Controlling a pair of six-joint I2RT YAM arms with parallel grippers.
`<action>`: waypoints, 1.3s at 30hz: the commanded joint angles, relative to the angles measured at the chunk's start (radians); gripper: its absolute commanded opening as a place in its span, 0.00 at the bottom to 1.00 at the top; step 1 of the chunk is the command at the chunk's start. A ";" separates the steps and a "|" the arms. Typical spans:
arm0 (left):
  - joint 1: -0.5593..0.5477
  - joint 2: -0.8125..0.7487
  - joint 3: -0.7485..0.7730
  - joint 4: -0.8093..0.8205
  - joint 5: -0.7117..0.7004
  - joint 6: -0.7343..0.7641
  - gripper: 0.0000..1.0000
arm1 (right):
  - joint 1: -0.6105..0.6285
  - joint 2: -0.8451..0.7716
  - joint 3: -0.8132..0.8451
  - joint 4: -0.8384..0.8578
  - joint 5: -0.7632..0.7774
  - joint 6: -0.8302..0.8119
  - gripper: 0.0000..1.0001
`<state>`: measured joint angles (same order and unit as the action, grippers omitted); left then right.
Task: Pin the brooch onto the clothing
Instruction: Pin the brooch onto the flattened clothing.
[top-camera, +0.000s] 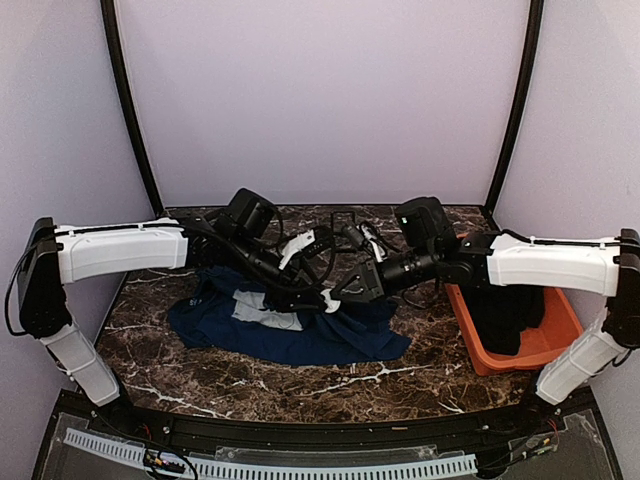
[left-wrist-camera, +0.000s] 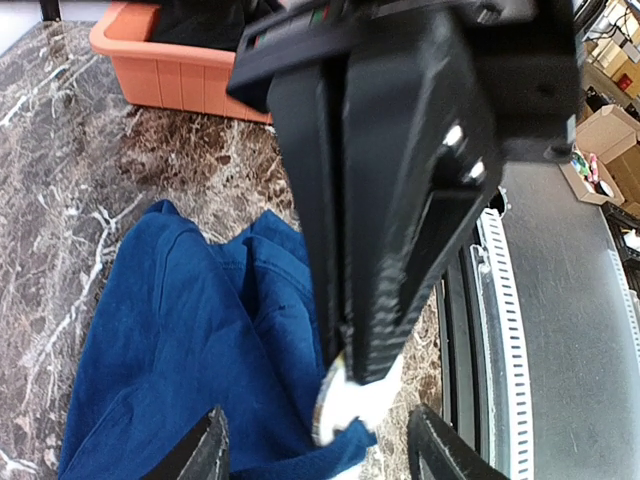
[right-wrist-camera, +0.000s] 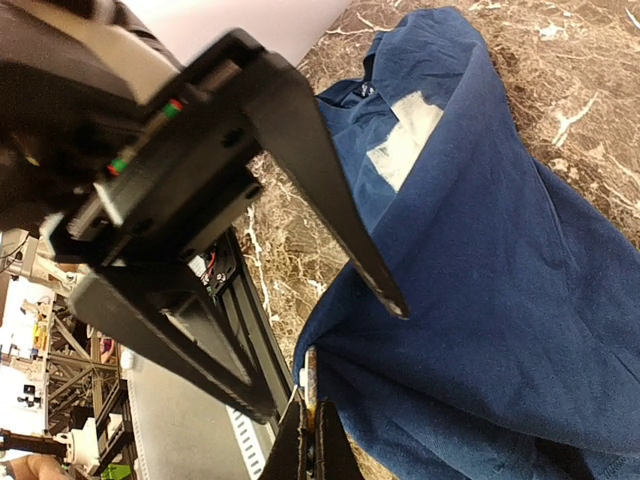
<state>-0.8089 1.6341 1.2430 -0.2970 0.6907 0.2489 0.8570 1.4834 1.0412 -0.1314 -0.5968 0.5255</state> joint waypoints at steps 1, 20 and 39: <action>-0.009 -0.004 0.013 -0.035 -0.011 0.012 0.60 | -0.004 -0.030 -0.001 0.052 -0.034 0.007 0.00; -0.009 -0.077 -0.035 0.015 0.041 0.045 0.55 | -0.014 -0.034 -0.029 0.064 -0.038 0.008 0.00; -0.009 -0.055 -0.050 0.083 0.013 -0.021 0.50 | -0.013 -0.030 -0.021 0.085 -0.087 0.016 0.00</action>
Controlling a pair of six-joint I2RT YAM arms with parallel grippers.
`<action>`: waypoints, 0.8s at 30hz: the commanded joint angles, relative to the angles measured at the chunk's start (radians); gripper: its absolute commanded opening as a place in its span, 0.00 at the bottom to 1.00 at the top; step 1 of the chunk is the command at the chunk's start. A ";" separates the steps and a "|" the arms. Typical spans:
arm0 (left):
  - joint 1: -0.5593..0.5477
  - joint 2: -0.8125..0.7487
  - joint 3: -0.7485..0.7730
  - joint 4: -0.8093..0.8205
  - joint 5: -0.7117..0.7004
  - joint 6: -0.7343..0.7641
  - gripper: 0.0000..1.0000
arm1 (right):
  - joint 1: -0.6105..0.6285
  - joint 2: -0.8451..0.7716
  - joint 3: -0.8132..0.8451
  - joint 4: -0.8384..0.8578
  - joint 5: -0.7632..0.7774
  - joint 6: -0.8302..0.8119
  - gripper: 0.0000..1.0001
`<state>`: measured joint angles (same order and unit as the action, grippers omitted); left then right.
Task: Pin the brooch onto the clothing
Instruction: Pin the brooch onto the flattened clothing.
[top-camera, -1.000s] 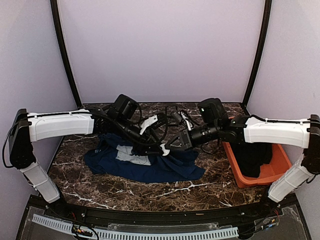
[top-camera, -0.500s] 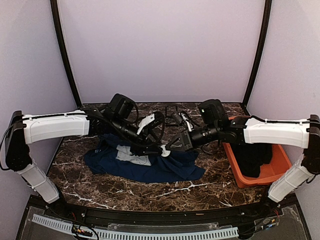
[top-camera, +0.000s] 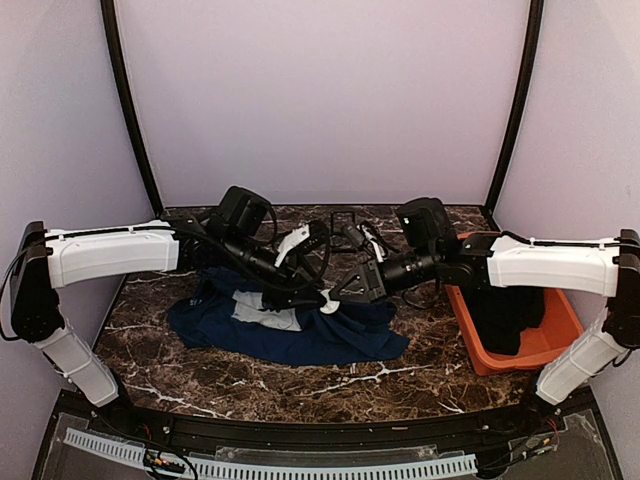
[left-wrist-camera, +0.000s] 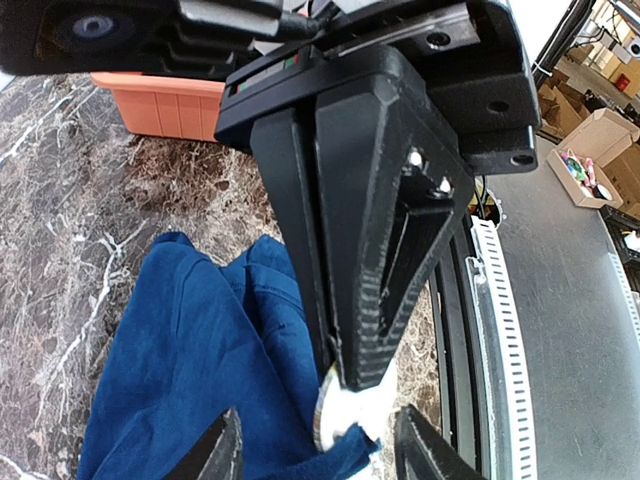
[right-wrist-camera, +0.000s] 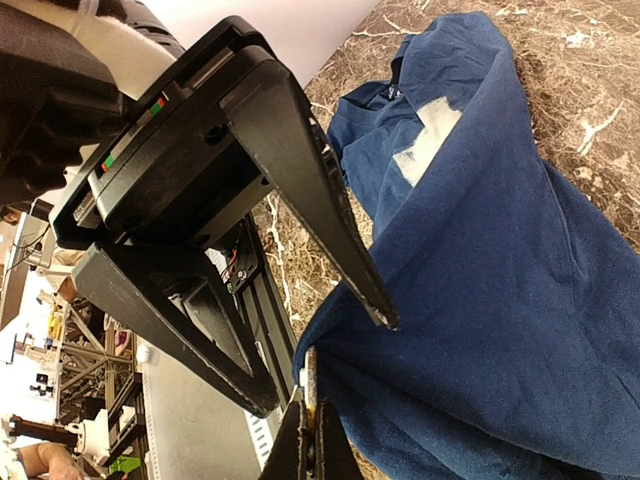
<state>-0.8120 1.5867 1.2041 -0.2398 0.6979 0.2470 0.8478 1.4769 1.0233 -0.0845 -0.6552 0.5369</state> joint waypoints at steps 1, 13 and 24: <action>-0.006 -0.006 -0.011 0.026 0.008 -0.019 0.50 | -0.005 -0.024 -0.001 0.038 -0.030 0.004 0.00; -0.007 0.008 -0.008 0.035 0.037 -0.033 0.46 | -0.004 -0.005 0.029 0.039 -0.056 0.009 0.00; -0.007 0.009 0.031 -0.087 0.033 0.053 0.45 | -0.012 -0.003 0.028 0.038 -0.049 0.008 0.00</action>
<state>-0.8120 1.5890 1.2053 -0.2405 0.7223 0.2516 0.8429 1.4773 1.0283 -0.0814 -0.6846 0.5407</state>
